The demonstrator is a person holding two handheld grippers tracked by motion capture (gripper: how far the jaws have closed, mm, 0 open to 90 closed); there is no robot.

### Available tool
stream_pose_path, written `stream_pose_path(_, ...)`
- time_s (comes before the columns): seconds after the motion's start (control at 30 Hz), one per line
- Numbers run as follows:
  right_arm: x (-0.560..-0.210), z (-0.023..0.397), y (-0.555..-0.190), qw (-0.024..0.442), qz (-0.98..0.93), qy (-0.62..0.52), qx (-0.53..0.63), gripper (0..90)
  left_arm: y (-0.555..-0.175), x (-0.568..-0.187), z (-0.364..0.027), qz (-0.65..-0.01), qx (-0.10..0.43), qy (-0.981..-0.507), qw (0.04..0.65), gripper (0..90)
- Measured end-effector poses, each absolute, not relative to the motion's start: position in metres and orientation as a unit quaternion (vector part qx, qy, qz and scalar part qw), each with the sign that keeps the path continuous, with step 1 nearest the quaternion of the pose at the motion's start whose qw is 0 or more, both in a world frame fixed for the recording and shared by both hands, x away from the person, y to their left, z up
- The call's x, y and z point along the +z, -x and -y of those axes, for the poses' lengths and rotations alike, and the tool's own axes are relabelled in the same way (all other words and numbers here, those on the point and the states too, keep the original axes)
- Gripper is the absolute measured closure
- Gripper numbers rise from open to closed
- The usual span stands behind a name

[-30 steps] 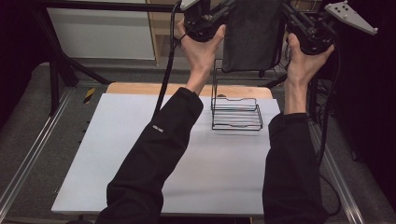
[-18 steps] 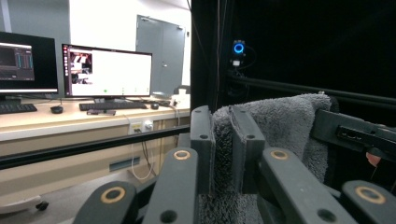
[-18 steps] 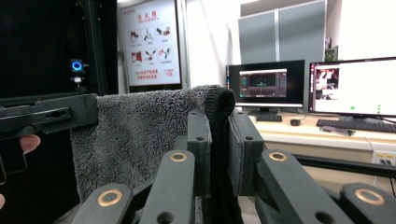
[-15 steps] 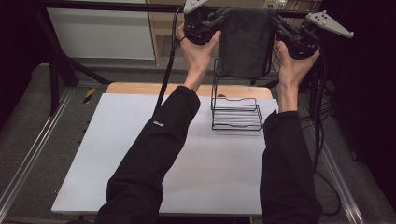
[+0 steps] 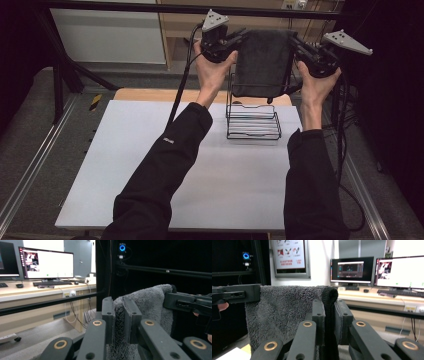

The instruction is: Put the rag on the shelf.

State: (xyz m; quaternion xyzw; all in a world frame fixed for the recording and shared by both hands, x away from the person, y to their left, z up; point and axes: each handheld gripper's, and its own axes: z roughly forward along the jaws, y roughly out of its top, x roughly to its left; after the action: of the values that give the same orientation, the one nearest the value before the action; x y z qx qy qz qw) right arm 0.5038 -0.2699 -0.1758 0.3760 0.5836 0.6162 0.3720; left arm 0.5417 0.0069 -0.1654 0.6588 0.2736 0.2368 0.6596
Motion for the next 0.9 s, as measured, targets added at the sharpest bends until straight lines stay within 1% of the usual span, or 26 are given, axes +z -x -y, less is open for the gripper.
stream_pose_path(0.13,-0.186,0.272,-0.5,0.367,-0.59,-0.382,0.609,80.9,-0.537,-0.178,-0.007,-0.267,0.228,-0.671,0.653,80.8)
stream_pose_path(0.37,-0.2,0.275,-0.493,0.359,-0.6,-0.38,0.605,80.9,-0.532,-0.189,-0.008,-0.258,0.224,-0.684,0.644,80.8)
stream_pose_path(0.57,-0.204,0.277,-0.486,0.356,-0.608,-0.377,0.602,80.7,-0.522,-0.19,-0.01,-0.242,0.223,-0.691,0.644,80.9)
stream_pose_path(0.9,-0.206,0.278,-0.478,0.356,-0.62,-0.373,0.591,80.7,-0.513,-0.194,-0.009,-0.239,0.219,-0.699,0.637,80.8)
